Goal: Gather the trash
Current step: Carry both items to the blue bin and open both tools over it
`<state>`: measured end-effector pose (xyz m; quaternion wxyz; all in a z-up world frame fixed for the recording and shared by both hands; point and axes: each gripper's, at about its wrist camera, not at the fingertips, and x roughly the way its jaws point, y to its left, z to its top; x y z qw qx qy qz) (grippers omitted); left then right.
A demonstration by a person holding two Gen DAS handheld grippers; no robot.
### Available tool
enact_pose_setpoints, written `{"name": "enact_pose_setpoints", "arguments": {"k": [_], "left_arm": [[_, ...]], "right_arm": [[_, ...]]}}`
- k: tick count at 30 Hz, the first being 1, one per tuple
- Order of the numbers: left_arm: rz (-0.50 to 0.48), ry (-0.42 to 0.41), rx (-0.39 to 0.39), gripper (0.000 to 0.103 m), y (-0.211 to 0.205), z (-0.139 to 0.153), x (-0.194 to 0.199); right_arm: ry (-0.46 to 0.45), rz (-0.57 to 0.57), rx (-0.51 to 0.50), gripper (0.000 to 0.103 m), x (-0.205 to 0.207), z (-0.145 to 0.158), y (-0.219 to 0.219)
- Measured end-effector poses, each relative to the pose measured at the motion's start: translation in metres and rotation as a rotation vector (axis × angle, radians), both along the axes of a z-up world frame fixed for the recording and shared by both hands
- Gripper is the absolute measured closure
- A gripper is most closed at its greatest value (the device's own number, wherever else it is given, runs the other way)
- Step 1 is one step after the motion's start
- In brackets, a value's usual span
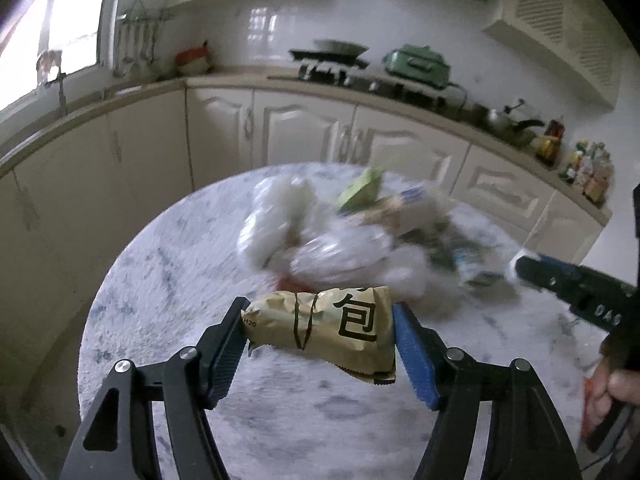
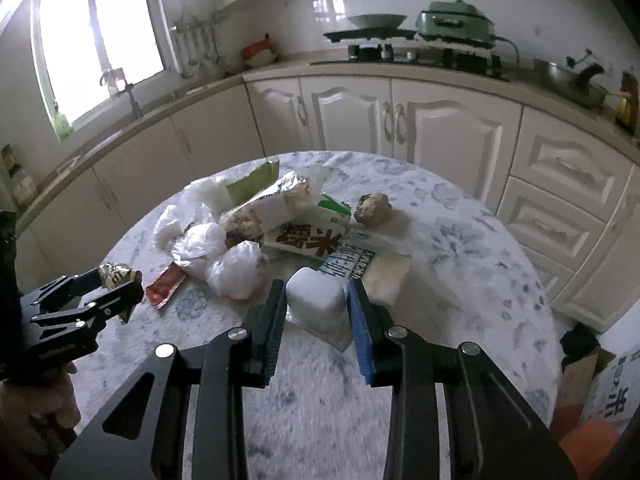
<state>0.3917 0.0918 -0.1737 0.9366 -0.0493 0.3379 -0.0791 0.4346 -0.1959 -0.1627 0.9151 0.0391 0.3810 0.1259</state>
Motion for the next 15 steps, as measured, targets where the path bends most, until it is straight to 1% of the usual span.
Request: {"name": "enact_pose_setpoints", "arguments": {"k": [2,5,9,13,15], "left_arm": [[-0.023,-0.027,0.001,0.037,-0.009,0.007,-0.014],[-0.058,-0.06,0.002,0.037,-0.03,0.016,-0.025],[-0.105,-0.098,-0.001,0.037,-0.059,0.027,-0.035],[-0.165,-0.131,0.001,0.037,-0.097,0.041,-0.039],[-0.197,-0.148,-0.001,0.037,-0.116,0.045,-0.04]], "right_arm": [[-0.01,-0.014,0.002,0.072,-0.008,0.004,-0.007],[-0.029,-0.039,0.017,0.072,-0.021,0.012,-0.023],[-0.056,-0.073,0.036,0.072,-0.04,0.024,-0.047],[-0.083,-0.12,0.058,0.072,-0.059,0.037,-0.079],[-0.099,-0.156,0.052,0.072,-0.071,0.044,-0.099]]}}
